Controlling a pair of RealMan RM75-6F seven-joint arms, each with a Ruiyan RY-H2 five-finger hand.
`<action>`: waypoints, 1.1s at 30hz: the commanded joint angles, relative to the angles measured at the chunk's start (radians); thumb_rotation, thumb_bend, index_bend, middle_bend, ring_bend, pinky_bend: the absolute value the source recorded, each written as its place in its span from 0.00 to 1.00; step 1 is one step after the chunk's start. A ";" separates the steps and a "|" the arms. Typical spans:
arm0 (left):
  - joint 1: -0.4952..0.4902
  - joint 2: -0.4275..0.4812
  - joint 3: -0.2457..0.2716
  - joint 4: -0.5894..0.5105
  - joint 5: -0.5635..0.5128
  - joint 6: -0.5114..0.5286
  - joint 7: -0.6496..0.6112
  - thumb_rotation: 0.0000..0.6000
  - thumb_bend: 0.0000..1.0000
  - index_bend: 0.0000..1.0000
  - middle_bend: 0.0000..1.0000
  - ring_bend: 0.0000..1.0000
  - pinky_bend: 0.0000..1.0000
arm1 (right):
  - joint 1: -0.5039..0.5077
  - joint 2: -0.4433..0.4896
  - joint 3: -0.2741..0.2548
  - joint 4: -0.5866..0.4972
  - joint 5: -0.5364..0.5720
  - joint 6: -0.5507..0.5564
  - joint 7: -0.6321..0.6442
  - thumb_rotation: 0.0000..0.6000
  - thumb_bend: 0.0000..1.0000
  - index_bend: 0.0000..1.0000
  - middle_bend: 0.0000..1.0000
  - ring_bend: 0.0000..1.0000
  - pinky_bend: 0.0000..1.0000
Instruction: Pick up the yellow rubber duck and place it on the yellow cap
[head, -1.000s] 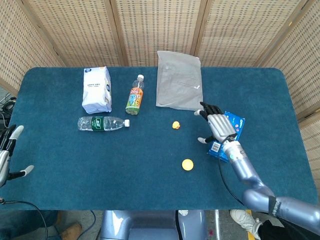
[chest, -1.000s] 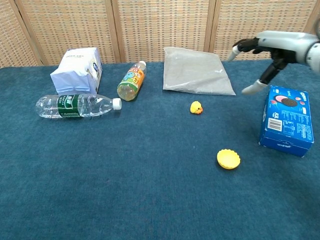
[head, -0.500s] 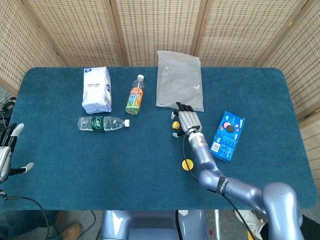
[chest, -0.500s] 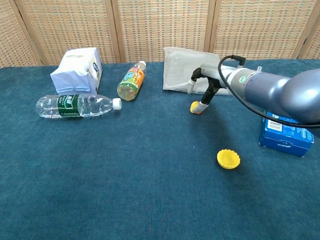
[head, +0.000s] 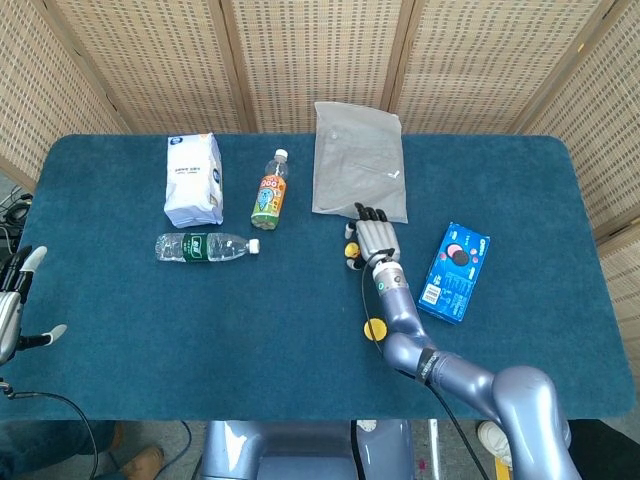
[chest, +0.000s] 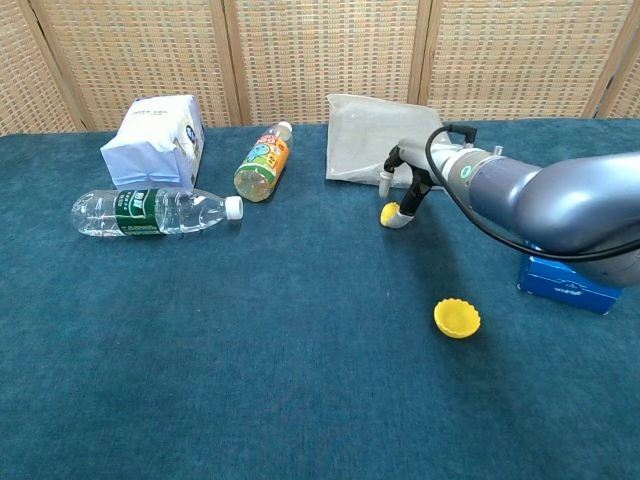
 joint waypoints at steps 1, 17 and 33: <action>-0.001 0.000 0.000 0.000 -0.001 0.000 0.001 1.00 0.01 0.00 0.00 0.00 0.00 | 0.005 -0.008 0.003 0.019 0.010 -0.012 -0.012 1.00 0.21 0.40 0.00 0.00 0.00; -0.006 -0.004 0.001 0.004 -0.015 -0.011 0.008 1.00 0.01 0.00 0.00 0.00 0.00 | 0.017 -0.058 0.023 0.127 0.025 -0.065 -0.016 1.00 0.24 0.42 0.00 0.00 0.00; -0.007 -0.004 0.004 -0.003 -0.014 -0.008 0.017 1.00 0.01 0.00 0.00 0.00 0.00 | -0.004 -0.020 0.046 0.057 -0.012 -0.048 0.022 1.00 0.26 0.58 0.00 0.00 0.00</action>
